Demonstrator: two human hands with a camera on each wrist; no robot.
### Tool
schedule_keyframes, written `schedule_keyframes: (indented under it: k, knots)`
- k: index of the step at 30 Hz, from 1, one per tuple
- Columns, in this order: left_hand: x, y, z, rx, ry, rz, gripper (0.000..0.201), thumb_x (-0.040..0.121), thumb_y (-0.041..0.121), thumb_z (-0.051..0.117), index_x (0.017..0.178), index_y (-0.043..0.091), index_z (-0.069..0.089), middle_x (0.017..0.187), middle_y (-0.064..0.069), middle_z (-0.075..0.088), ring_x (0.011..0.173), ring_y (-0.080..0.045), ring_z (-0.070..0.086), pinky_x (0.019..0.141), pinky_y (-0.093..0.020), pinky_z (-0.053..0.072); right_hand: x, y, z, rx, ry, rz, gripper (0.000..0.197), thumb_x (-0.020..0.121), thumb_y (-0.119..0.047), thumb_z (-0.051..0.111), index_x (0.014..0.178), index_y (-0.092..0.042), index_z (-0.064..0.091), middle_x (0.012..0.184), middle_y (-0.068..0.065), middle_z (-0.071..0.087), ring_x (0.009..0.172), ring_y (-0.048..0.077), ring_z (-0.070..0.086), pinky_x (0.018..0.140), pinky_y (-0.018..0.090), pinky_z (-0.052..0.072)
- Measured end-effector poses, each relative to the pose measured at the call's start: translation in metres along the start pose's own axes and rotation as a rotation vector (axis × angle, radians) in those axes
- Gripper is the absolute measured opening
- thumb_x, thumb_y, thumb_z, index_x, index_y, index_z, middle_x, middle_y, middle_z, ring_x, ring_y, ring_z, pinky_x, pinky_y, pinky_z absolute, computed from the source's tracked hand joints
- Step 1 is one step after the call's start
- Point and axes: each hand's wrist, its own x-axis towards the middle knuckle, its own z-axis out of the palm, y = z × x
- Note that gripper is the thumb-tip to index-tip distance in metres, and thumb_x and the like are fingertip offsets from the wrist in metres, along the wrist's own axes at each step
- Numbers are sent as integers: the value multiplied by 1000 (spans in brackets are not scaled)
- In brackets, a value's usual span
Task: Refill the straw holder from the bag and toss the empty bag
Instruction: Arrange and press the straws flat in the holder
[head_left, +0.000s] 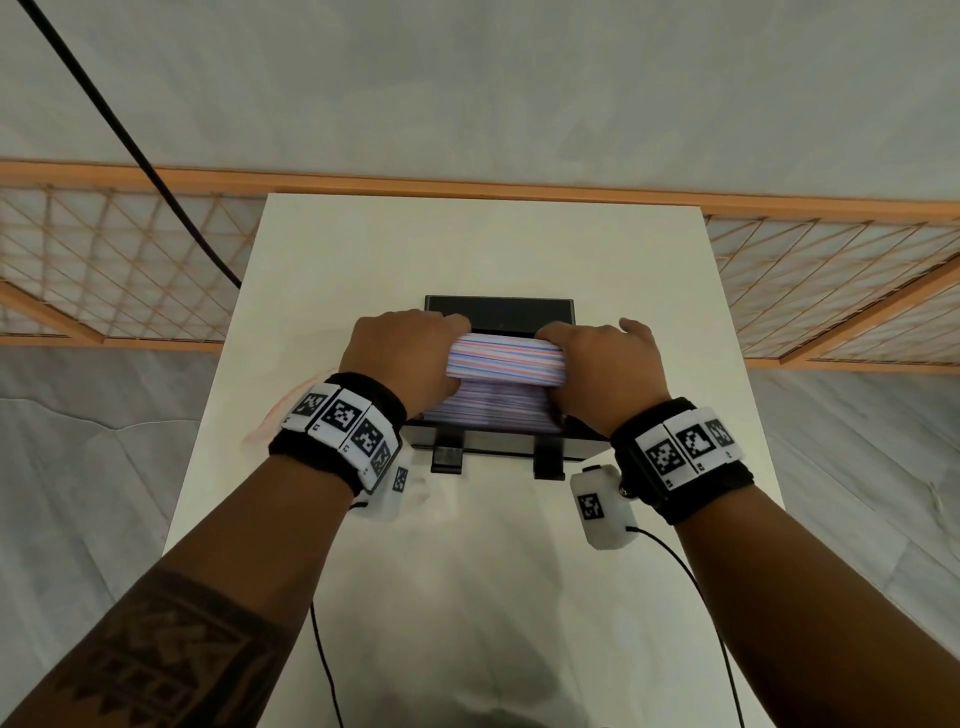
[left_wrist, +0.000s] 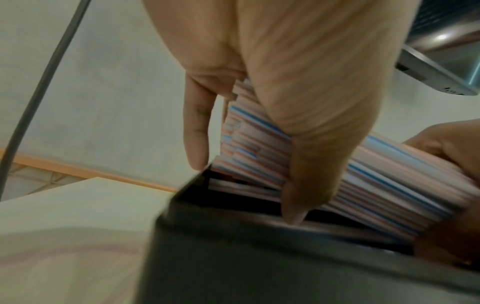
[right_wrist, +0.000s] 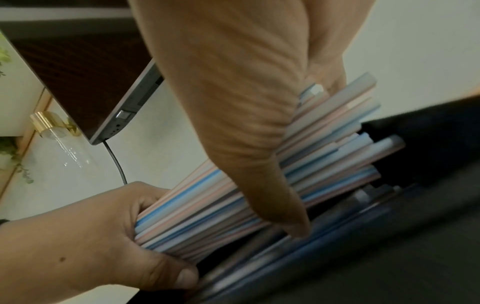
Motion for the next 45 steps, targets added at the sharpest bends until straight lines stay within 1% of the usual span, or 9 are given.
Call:
schedule_keyframes:
  k: [6,9,12,16,22,29,35,40,45]
  knots:
    - [-2,1,3,-24,-2,-7,45,83,56,66,123,37,57,109,8,65,100,-20,64,70,-31,40,-5,3,-1,83,10,-5,40,85,-32,63,125,-37,63,111,-7,75,106,23,71,120,49,29]
    - [-7,-1,14,-62,-63,-6,75,79,69,63,142,34,44,136,7,56,123,-21,54,89,-39,46,-13,5,10,158,-73,-16,57,85,-50,69,138,-38,53,135,-11,64,125,17,61,122,55,22]
    - [-17,1,26,-88,-87,5,87,83,81,39,152,29,31,153,3,41,138,-23,41,103,-48,41,-25,5,19,261,-109,-30,70,89,-59,65,151,-33,43,151,-9,52,139,17,49,123,59,16]
    - [-35,5,39,-133,-86,25,85,89,72,-2,153,28,31,155,5,37,143,-20,36,110,-53,36,-37,9,21,349,-70,-14,51,99,-58,53,145,-34,52,146,-11,56,137,13,50,121,51,10]
    - [-24,-4,28,-163,-36,0,46,96,39,31,135,30,54,135,8,49,129,-16,49,115,-55,23,-21,13,7,305,-99,-30,40,105,-46,47,142,-32,52,140,-11,58,129,13,56,120,53,12]
    - [-9,-10,6,-186,-183,-2,40,101,33,32,138,32,49,135,9,55,120,-14,55,116,-52,20,-4,9,4,196,-200,-52,41,108,-47,30,137,-34,56,133,-7,58,127,18,56,118,59,14]
    - [2,-15,2,-36,-362,70,74,91,61,51,154,32,26,151,7,40,128,-19,51,112,-51,26,1,12,-3,134,-362,-92,77,86,-63,66,151,-33,37,141,-5,52,130,23,54,117,60,17]
    - [14,-11,9,-46,-379,72,64,76,61,71,127,29,51,117,6,59,109,-21,61,94,-47,29,10,10,1,90,-398,-74,71,80,-53,78,142,-33,49,133,-5,59,125,23,58,113,62,26]
    - [19,-5,9,28,-402,61,54,73,59,75,115,28,61,116,3,54,103,-23,61,97,-51,36,12,5,5,58,-385,-53,55,80,-46,78,129,-31,58,120,-6,61,116,23,61,110,64,25]
